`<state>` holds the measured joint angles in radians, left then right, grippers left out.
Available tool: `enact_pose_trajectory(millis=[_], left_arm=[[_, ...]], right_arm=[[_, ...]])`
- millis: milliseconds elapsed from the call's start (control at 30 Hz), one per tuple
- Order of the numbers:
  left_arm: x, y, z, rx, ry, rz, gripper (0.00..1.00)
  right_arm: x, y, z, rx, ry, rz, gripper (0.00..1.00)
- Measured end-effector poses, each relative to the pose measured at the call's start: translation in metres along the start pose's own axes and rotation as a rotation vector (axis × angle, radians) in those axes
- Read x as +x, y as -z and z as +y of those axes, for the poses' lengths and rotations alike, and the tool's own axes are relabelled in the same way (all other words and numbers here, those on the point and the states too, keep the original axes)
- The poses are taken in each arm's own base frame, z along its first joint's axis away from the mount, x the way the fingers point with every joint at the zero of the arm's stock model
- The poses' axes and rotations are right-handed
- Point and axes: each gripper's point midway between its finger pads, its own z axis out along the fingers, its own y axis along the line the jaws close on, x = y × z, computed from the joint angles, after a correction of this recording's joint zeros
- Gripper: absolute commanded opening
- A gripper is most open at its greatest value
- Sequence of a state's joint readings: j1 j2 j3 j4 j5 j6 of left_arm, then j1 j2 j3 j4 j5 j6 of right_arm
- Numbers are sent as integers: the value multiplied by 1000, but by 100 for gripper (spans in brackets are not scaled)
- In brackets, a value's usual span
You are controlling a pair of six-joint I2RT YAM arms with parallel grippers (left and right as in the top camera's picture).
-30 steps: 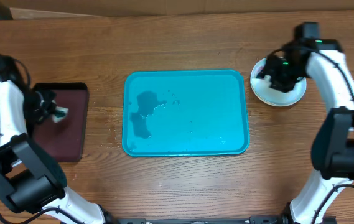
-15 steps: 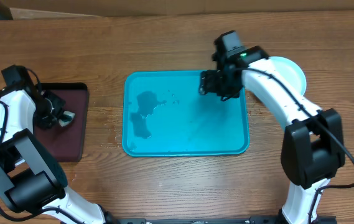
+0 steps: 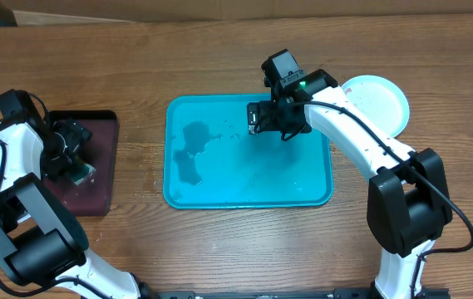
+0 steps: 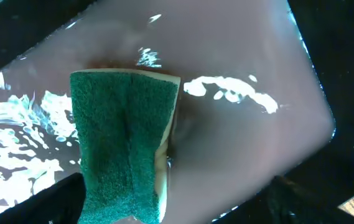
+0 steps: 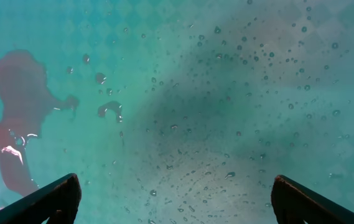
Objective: Clean dirty plates on tray and stack at the side
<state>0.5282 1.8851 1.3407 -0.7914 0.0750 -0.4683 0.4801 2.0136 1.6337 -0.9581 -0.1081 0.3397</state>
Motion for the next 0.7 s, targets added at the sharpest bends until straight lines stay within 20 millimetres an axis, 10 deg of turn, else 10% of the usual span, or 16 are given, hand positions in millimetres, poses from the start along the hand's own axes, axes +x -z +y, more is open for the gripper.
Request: enact_pose_trajectory(millis=[167,533,700], left_arm=[[-1,0,1,-7,-1,-3,54],[4,-10,26,-120,-3,-24,50],[10,-24,34,-135,-2,-41,30]], right_arm=[[0,0,-1,4,0,-2,100],[-1,0,-1,4,0,-7,100],[-1,0,-1,6,1,-7,100]])
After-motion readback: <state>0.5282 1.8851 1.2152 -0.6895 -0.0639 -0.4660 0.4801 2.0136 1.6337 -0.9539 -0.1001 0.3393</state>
